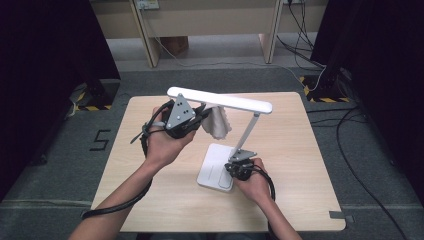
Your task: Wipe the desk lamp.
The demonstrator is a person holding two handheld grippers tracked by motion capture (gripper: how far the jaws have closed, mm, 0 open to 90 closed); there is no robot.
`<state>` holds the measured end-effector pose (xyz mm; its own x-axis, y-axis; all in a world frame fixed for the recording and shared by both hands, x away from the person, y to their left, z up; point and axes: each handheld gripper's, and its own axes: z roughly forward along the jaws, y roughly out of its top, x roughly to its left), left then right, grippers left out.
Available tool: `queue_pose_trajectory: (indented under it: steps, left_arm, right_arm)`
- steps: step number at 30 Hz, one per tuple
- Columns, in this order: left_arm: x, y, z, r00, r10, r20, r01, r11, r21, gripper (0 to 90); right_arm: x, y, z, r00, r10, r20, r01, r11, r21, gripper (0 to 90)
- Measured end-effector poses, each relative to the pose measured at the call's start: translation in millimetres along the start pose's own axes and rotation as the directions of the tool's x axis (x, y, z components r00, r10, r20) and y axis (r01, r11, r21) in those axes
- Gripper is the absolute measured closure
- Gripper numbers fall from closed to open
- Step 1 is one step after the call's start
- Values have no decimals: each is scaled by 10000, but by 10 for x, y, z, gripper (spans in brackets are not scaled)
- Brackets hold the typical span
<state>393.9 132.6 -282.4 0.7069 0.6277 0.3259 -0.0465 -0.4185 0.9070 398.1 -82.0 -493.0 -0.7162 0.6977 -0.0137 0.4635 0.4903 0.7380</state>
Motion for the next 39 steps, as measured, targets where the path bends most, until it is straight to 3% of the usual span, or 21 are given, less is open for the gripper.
queue_pose_trajectory:
  steps: [39]
  left_arm:
    - [-167, 89, 146, 9995, 54, 315, -47, 9998, -205, 844]
  right_arm:
    - [-4, -2, 1, 10000, 5, -39, -5, 10000, -27, 900]
